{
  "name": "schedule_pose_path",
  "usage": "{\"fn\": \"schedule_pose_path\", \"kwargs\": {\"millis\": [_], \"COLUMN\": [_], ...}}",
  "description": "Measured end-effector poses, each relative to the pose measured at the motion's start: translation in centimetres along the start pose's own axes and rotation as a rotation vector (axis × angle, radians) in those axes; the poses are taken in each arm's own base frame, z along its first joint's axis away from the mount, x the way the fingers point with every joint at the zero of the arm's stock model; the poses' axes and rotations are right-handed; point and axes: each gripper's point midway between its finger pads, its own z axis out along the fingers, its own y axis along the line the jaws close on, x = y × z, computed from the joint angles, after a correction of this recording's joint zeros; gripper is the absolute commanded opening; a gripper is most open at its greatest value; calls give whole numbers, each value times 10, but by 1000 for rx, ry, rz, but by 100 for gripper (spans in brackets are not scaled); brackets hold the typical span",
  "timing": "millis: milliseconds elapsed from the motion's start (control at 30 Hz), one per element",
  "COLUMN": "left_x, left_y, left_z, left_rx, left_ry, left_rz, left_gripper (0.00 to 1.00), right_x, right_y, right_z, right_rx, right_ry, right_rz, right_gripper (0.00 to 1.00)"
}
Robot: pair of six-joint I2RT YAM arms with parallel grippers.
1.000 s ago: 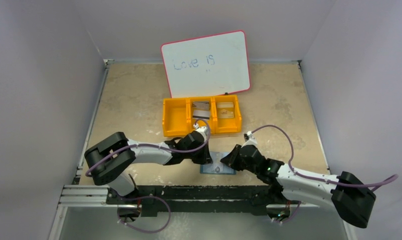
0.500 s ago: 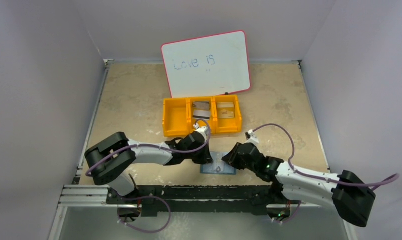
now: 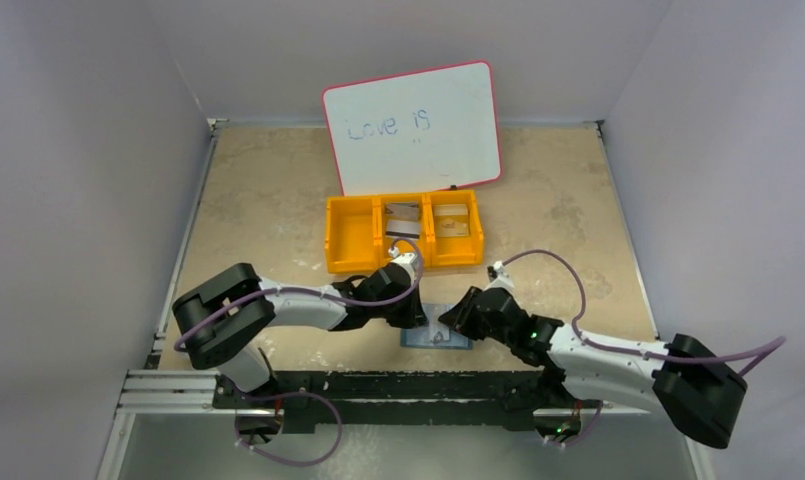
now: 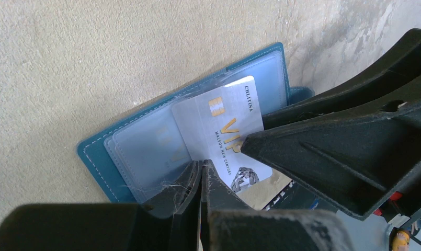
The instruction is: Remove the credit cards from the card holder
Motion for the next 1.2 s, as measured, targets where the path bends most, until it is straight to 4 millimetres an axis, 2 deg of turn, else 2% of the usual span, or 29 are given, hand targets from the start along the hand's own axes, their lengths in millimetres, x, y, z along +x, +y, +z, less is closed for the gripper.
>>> {"fn": "schedule_pose_path", "kwargs": {"millis": [100, 233, 367, 467, 533, 600, 700, 900, 1067, 1200], "left_x": [0, 1, 1, -1, -5, -13, -29, -66, -79, -92], "left_y": [0, -1, 0, 1, 3, 9, 19, 10, 21, 32], "left_z": [0, 0, 0, -1, -3, -12, -36, -76, -93, -115], "left_rx": [1, 1, -1, -14, -39, -76, -130, -146, -213, -267], "left_ry": [0, 1, -2, -14, -36, -83, -180, -348, -422, -504], "left_rz": [1, 2, 3, 5, 7, 8, 6, 7, 2, -28], "left_gripper": [0, 0, 0, 10, 21, 29, 37, 42, 50, 53], "right_x": [1, 3, -2, -4, -7, -13, -24, -56, -91, -119], "right_y": [4, 3, 12, 12, 12, 15, 25, 52, 79, 103], "right_z": [3, 3, -1, -4, -7, -11, -20, -42, -59, -70], "right_rx": [-14, -20, -61, -58, -46, -40, -49, -85, -98, -84], "right_ry": [8, 9, -7, -15, -21, -37, -71, -181, -309, -402], "right_rz": [10, 21, 28, 2, -22, -42, -84, -224, -434, -650], "right_gripper": [21, 0, 0, 0, 0, 0, 0, 0, 0, 0]}}
